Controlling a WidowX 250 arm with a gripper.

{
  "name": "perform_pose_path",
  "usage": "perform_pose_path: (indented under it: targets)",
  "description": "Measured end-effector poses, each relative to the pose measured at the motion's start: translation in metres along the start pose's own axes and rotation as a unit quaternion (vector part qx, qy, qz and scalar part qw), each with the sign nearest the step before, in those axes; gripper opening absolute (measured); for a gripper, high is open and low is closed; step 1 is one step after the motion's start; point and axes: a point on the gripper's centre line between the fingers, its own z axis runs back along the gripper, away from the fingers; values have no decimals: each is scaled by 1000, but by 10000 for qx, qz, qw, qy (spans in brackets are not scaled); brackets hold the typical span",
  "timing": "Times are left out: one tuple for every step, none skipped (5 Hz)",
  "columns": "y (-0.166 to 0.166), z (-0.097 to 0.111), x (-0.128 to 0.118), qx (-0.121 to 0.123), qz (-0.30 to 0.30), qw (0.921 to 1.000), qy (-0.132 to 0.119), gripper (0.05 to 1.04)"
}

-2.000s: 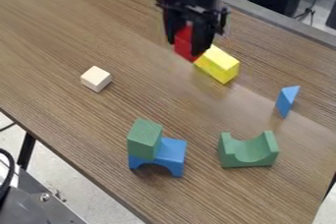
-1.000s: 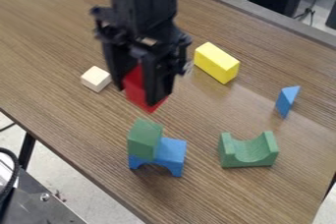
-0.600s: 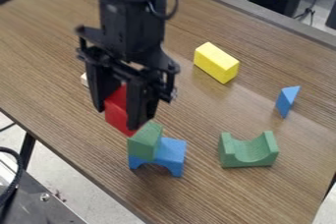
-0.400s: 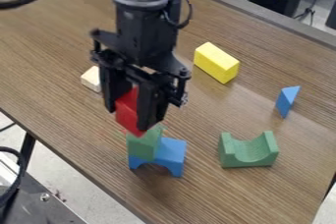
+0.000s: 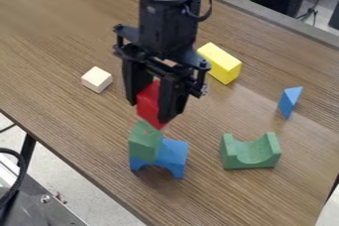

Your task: Put he red cube on top of the green cube

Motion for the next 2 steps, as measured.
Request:
perform_pose_path:
  targets:
    - [5,0,0,-75,51,10000,7,577]
    - [11,3,-4,-98,217,9997,72,577]
